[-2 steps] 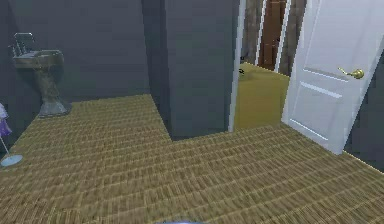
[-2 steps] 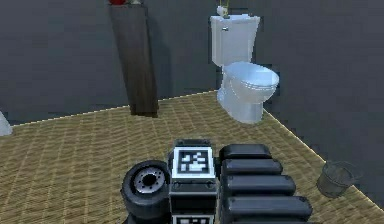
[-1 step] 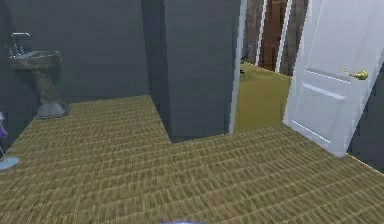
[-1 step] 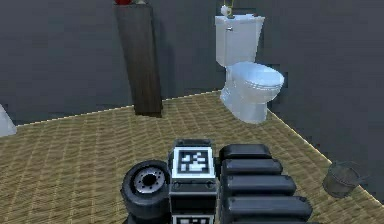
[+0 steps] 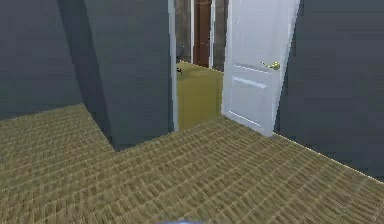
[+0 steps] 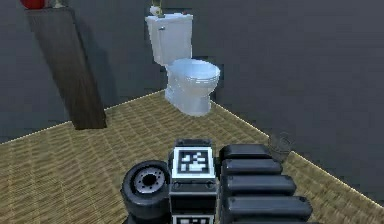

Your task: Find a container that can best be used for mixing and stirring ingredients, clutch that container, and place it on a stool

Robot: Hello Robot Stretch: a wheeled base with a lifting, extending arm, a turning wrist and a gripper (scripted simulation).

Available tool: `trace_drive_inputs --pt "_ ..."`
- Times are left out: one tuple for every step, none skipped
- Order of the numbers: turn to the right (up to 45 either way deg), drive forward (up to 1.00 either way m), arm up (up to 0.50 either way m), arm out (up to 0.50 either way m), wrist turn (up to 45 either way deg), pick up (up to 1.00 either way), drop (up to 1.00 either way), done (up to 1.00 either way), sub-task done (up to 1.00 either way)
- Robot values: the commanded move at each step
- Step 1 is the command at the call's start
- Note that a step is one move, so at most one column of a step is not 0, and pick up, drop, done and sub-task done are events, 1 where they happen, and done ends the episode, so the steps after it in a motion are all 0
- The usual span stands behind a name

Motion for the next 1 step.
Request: trace_drive_inputs --pt "0.0 1.0 0.0 0.0 0.0 0.0 0.0 0.0 0.0"
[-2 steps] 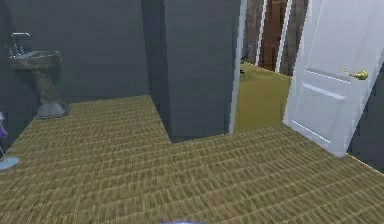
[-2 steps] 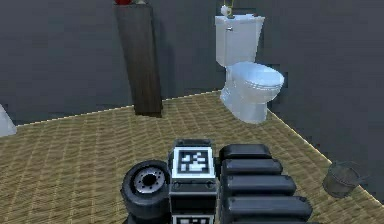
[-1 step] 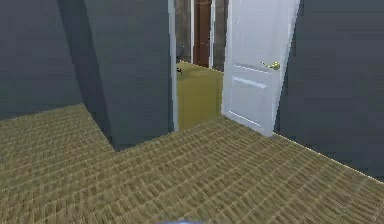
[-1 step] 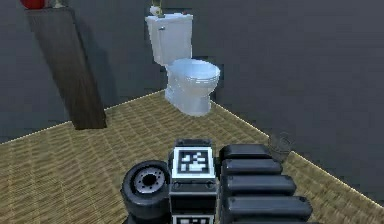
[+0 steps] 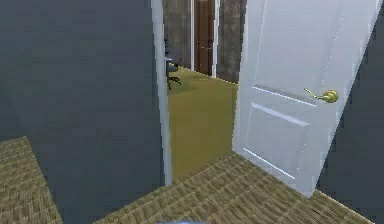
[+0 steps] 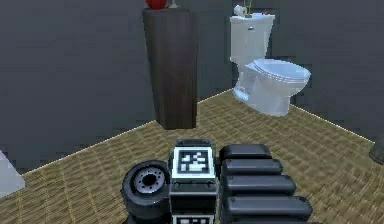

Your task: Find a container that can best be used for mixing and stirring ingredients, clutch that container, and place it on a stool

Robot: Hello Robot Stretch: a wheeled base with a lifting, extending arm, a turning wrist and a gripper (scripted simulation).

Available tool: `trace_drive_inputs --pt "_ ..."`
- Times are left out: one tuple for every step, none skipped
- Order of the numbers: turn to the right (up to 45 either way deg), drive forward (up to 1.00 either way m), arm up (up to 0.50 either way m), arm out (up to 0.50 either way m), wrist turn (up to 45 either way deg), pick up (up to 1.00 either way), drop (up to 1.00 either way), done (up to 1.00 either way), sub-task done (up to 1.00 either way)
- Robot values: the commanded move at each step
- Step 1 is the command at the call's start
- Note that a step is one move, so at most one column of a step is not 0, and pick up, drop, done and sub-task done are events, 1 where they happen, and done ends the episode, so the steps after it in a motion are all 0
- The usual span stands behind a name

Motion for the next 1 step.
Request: trace_drive_inputs --pt "0.0 1.0 0.0 0.0 0.0 0.0 0.0 0.0 0.0"
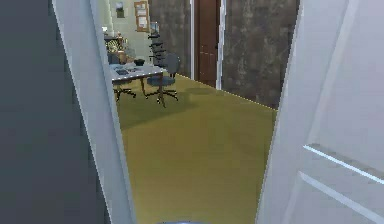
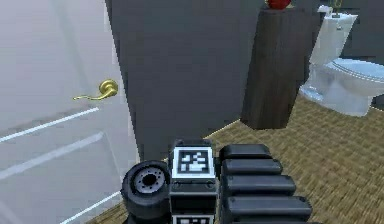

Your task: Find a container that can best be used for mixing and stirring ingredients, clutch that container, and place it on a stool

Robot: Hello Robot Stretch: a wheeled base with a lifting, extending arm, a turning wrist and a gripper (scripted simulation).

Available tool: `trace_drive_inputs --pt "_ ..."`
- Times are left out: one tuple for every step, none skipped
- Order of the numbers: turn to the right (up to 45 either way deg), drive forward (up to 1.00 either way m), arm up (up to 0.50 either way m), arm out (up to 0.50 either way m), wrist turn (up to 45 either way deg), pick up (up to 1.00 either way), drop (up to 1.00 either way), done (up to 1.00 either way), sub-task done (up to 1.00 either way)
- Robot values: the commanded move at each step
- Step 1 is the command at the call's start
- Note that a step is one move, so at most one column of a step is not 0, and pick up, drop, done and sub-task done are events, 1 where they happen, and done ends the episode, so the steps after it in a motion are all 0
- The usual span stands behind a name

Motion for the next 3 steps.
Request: trace_drive_inputs --pt "3.0 0.0 0.0 0.0 0.0 0.0 0.0 0.0 0.0" --pt "45.0 0.0 0.0 0.0 0.0 0.0 0.0 0.0 0.0" --pt "24.0 0.0 0.0 0.0 0.0 0.0 0.0 0.0 0.0"
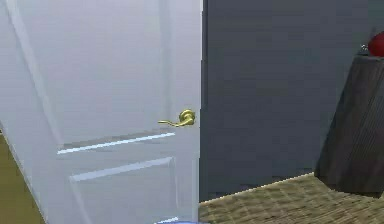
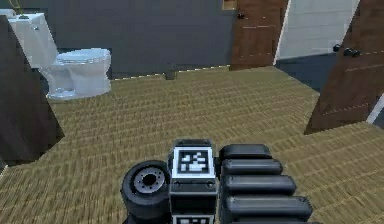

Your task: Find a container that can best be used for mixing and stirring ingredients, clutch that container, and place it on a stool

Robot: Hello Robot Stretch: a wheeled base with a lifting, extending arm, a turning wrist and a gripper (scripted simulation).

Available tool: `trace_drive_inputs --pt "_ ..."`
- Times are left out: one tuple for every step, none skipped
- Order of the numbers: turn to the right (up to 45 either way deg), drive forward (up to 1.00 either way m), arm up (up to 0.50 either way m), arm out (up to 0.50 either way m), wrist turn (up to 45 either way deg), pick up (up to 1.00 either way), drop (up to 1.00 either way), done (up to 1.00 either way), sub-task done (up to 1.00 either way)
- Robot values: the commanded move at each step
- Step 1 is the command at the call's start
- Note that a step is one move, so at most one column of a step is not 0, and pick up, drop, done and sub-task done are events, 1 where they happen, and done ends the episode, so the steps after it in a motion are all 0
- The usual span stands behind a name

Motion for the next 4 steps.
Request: trace_drive_inputs --pt "0.0 0.45 0.0 0.0 0.0 0.0 0.0 0.0 0.0" --pt "-45.0 0.0 0.0 0.0 0.0 0.0 0.0 0.0 0.0" --pt "-39.0 0.0 0.0 0.0 0.0 0.0 0.0 0.0 0.0" --pt "0.0 0.4 0.0 0.0 0.0 0.0 0.0 0.0 0.0"
